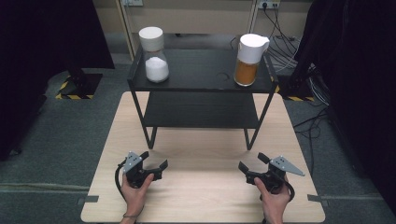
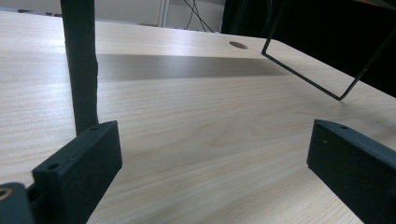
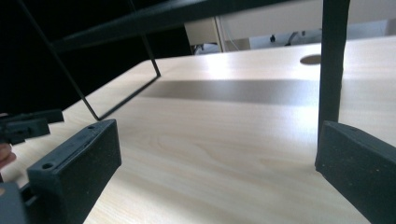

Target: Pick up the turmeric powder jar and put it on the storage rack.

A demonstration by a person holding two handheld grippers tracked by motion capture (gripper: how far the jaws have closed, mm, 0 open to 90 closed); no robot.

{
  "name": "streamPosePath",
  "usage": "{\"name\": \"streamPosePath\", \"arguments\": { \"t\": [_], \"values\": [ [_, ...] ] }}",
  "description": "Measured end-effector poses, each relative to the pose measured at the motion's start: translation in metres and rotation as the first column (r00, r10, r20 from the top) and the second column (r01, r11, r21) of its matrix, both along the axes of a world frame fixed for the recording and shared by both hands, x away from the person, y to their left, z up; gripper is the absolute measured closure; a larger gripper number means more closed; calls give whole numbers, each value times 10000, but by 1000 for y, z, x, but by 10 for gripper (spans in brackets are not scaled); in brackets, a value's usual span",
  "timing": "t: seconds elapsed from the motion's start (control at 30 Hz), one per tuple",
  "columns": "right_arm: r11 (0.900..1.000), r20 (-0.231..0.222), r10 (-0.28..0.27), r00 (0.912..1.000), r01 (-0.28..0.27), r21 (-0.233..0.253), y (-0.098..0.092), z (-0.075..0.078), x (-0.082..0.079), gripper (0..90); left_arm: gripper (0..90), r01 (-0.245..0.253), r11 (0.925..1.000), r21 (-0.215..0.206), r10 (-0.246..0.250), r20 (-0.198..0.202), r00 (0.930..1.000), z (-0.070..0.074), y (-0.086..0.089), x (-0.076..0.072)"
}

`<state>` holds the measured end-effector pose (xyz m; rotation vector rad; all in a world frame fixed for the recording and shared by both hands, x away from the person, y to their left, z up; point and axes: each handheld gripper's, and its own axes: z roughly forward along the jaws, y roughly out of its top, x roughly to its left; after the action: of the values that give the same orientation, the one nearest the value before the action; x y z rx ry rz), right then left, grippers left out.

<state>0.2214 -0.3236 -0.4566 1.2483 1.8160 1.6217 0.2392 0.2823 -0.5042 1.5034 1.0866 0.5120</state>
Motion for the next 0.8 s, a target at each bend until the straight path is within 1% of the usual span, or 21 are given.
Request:
{"name": "streamPosePath", "arguments": {
  "t": [0.13,0.5,0.8],
  "values": [
    [9999,-143,-16,9999,15,-117,-1,-6,-1,5,25,7,10000,-4,-7,-6,10000,0,0,0],
    [9997,-228,-28,9997,22,-255,-2,-18,-6,5,25,10,10000,5,-10,2,10000,0,0,0],
    [9996,-318,-29,9995,20,-287,-1,-21,-7,5,25,13,10000,3,-13,-6,10000,0,0,0]
  ]
}}
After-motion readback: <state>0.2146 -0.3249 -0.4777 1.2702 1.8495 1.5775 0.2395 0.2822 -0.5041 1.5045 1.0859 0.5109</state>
